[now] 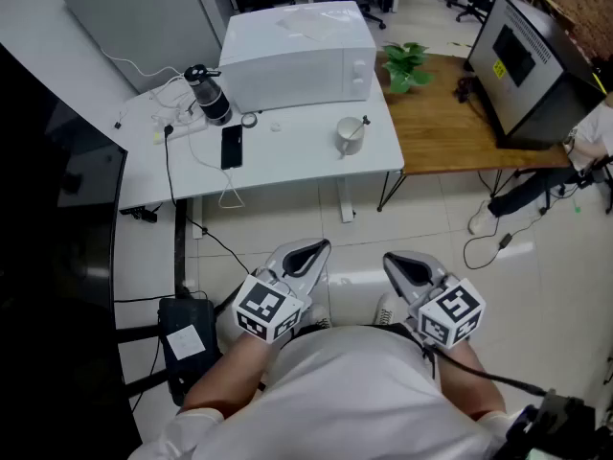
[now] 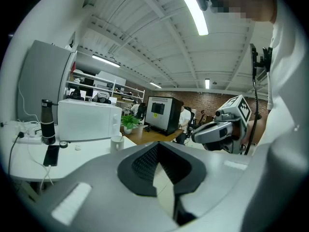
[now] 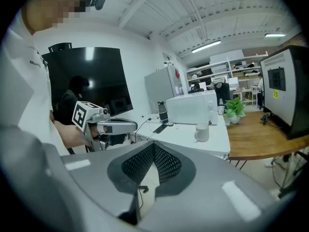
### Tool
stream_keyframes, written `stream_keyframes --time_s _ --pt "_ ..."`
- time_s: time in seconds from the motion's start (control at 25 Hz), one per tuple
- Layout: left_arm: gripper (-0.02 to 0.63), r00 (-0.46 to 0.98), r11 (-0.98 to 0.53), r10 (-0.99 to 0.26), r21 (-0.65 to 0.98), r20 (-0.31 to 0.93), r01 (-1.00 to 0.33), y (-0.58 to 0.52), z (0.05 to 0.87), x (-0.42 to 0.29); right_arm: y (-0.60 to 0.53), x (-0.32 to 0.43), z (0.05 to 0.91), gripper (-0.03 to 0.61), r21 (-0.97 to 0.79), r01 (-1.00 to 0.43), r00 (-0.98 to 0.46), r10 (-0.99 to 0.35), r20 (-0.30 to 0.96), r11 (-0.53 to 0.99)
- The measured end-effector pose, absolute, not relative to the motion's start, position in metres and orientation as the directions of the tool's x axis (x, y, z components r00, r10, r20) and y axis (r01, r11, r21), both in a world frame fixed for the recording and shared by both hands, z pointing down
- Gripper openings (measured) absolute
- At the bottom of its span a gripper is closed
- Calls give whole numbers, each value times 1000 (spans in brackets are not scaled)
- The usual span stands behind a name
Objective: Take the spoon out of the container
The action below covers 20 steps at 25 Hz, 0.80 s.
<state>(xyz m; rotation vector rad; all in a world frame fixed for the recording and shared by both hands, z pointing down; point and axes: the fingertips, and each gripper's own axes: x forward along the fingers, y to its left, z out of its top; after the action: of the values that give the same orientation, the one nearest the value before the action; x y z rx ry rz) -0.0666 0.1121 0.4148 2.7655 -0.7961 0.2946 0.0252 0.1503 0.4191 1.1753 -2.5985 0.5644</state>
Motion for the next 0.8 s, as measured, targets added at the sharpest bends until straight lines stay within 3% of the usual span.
stream_keyframes --time_s 0.8 --pt "3 850 -833 -459 208 259 -513 47 430 -92 78 7 421 8 -230 -795 -604 -705 372 561"
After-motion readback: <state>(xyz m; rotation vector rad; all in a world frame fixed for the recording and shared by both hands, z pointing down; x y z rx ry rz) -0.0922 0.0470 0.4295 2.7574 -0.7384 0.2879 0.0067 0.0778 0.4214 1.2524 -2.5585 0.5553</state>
